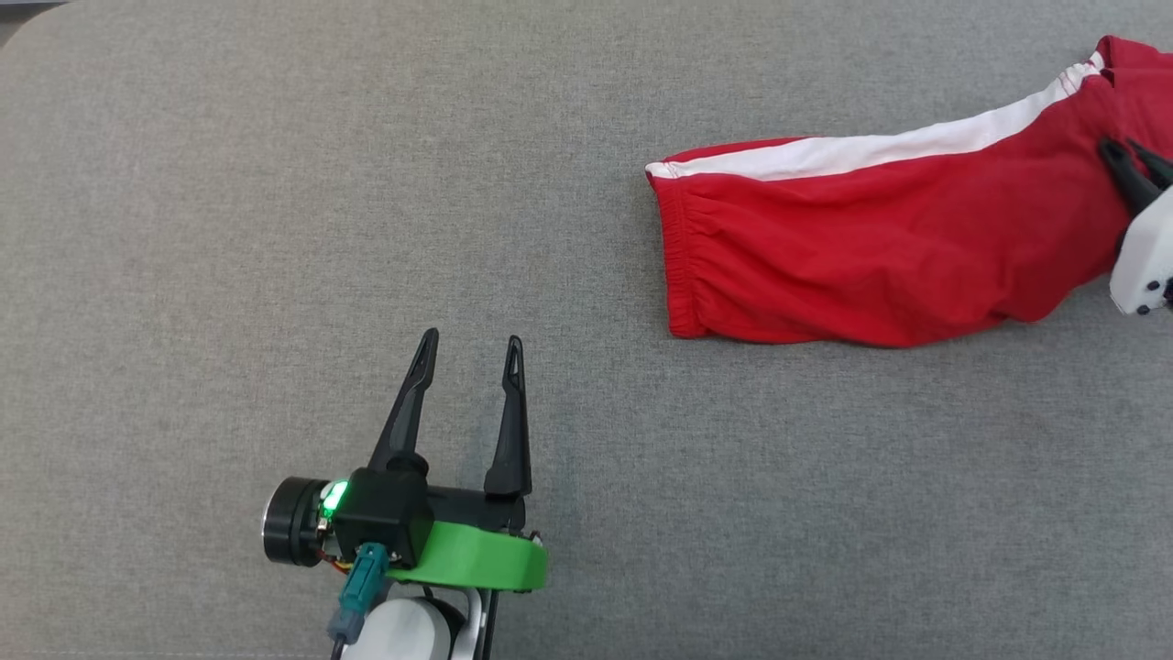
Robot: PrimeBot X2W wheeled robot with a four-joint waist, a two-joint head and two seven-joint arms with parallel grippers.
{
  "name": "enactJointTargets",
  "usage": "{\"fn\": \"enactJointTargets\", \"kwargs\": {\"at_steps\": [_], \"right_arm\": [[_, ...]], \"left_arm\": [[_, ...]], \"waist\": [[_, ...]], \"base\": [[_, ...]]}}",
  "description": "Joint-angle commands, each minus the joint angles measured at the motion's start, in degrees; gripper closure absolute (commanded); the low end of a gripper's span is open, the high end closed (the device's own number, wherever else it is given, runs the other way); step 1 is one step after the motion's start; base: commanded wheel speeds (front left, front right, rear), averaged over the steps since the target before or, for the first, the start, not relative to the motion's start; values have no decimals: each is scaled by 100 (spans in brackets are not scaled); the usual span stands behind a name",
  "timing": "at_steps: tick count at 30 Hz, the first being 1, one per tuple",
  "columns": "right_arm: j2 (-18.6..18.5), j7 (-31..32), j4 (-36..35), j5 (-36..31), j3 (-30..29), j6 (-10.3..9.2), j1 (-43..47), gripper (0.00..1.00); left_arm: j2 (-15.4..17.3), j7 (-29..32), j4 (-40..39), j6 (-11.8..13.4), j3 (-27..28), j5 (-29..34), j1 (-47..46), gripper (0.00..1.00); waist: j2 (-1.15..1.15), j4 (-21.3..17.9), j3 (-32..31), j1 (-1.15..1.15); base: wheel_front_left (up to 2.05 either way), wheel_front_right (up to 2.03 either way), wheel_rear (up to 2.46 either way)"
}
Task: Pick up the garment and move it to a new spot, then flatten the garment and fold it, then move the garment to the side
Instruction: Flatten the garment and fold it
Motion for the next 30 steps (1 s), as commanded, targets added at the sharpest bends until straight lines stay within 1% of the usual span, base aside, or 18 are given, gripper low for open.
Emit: {"fn": "enactJointTargets", "kwargs": {"at_steps": [1,8,18,23,30], "right_arm": [[69,-29,-73,-126,23,-11,-114,100],[442,179,-577,-544,-103,-11,-252,100],[959,623,-1482,-923,-502,-11,174,100],[1301,878,-1905,-1193,-766,-11,483,100],[1777,1232,-2296,-1512,-1082,-11,955,100]], "left_arm": [[13,-17,11,-5,29,64,29,0],[13,-17,-8,56,6,-47,105,0],[13,-17,-42,104,-87,-150,130,0],[12,-17,-55,129,-106,-195,140,0],[12,-17,-64,147,-142,-235,49,0]], "waist": [[0,8,-59,0],[0,151,-217,0],[0,438,-278,0],[0,533,-243,0],[0,612,-170,0]], "base": [[0,0,0],[0,0,0],[0,0,0],[0,0,0],[0,0,0]]}}
